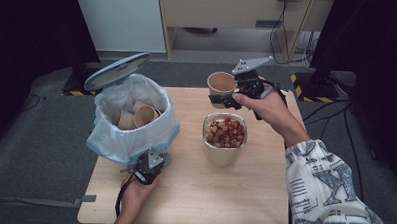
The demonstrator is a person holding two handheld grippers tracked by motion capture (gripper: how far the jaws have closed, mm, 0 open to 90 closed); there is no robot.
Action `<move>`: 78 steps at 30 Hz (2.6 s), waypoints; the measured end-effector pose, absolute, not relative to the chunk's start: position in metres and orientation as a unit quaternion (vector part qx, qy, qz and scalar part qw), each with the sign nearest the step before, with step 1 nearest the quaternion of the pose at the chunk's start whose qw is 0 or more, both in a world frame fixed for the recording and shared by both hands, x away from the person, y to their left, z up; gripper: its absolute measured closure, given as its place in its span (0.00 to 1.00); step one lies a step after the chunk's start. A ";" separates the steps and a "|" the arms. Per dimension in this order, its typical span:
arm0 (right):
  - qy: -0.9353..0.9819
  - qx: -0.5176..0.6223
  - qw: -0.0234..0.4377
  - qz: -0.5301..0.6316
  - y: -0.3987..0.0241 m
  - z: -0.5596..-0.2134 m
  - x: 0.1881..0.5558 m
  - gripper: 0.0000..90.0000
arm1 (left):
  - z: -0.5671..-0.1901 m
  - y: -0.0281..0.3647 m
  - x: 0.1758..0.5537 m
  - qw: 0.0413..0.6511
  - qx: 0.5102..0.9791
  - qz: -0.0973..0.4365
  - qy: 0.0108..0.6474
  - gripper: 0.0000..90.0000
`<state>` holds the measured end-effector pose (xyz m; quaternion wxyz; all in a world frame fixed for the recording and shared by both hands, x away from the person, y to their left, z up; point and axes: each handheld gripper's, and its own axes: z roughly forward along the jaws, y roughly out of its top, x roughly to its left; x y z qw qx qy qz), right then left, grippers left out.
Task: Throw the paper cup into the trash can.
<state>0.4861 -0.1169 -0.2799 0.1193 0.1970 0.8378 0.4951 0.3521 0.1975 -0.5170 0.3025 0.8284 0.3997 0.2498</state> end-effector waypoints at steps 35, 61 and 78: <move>0.831 0.201 0.101 0.509 -0.092 -0.278 0.485 0.34 | -0.517 0.197 0.352 0.302 0.828 0.251 0.399 0.99; 0.830 0.194 0.075 0.518 -0.033 -0.266 0.482 0.34 | -0.517 0.197 0.352 0.301 0.828 0.253 0.398 0.99; 0.835 0.179 0.063 0.516 0.020 -0.268 0.483 0.34 | -0.517 0.197 0.352 0.302 0.828 0.252 0.399 0.99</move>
